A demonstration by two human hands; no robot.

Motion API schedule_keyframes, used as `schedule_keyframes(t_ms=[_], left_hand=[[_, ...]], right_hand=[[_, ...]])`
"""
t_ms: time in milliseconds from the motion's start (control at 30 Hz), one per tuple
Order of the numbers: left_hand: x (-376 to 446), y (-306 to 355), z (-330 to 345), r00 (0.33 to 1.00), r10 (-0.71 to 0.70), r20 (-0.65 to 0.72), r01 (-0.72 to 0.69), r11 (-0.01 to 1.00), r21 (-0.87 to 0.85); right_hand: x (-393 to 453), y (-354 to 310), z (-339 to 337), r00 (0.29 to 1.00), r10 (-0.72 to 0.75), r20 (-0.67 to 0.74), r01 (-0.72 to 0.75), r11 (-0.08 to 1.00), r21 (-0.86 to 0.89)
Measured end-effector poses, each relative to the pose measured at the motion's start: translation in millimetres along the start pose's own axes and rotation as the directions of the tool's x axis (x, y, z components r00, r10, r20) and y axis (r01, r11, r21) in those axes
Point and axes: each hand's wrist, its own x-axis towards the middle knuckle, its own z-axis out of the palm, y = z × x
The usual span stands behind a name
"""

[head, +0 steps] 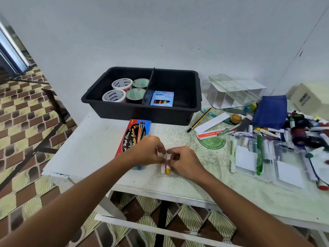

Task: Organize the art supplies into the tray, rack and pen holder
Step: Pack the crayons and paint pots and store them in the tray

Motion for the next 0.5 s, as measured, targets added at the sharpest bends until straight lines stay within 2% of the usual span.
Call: schedule_keyframes(t_ms=[200, 400, 500], left_hand=[[-8.8, -8.5, 1.1, 0.998, 0.064, -0.021, -0.064, 0.998, -0.021], [-10.1, -8.8, 2.5, 0.998, 0.065, -0.015, -0.065, 0.998, -0.008], [-10.2, -9.4, 3.0, 0.998, 0.061, 0.001, -0.061, 0.998, 0.004]], right_hand=[[-0.7, -1.7, -2.3, 1.000, 0.012, 0.011, -0.012, 1.000, -0.029], [-2.3, -1.1, -4.7, 1.000, 0.026, 0.016, -0.026, 1.000, 0.008], [-2.5, -2.3, -5.3, 1.000, -0.007, 0.016, 0.007, 0.999, -0.034]])
